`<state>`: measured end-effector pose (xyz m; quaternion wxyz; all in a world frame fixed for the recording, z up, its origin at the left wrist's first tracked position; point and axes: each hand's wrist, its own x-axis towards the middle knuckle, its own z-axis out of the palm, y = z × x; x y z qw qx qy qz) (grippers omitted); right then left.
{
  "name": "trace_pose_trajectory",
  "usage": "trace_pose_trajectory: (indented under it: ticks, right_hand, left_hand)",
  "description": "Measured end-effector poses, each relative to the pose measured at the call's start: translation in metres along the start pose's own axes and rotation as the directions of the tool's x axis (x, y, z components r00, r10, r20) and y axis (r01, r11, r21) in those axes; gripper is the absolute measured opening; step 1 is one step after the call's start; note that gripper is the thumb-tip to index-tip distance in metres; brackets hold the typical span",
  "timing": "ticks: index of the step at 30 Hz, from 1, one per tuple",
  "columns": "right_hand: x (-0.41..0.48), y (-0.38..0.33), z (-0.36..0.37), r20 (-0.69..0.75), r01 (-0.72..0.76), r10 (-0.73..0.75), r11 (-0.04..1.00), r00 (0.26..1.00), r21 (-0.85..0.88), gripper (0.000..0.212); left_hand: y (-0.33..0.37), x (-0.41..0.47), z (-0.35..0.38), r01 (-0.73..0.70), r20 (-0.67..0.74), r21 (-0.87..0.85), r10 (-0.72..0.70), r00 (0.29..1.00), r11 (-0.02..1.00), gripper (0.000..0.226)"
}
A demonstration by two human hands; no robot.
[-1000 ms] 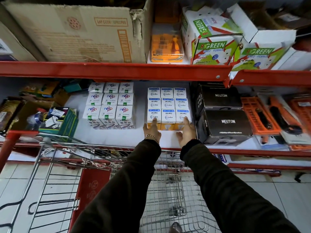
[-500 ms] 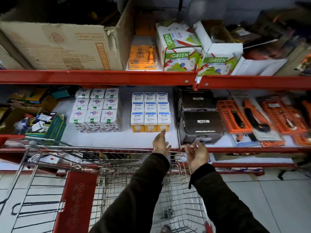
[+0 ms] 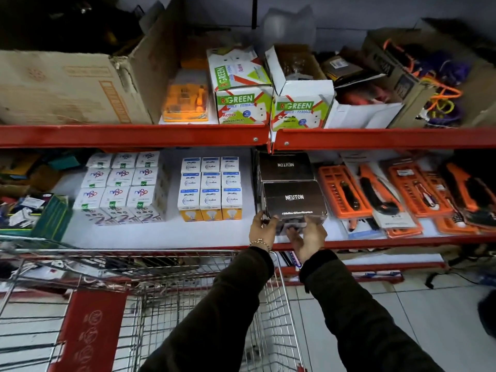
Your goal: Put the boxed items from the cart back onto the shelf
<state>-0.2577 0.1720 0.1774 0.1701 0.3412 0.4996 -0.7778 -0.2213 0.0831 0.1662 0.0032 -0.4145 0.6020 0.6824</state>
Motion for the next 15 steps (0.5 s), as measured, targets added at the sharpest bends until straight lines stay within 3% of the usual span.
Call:
trace_pose_trajectory:
  ticks: [11, 15]
  right_hand:
    - [-0.014, -0.009, -0.003, 0.074, -0.020, 0.029, 0.993, 0.997, -0.120, 0.037]
    - [-0.026, -0.019, -0.010, 0.047, -0.023, 0.030, 0.988, 0.998, -0.152, 0.026]
  left_hand:
    - [0.005, -0.004, -0.008, -0.021, -0.032, 0.024, 0.021, 0.999, 0.999, 0.047]
    - [0.008, -0.016, -0.015, -0.085, -0.074, 0.018, 0.086, 0.994, 0.996, 0.049]
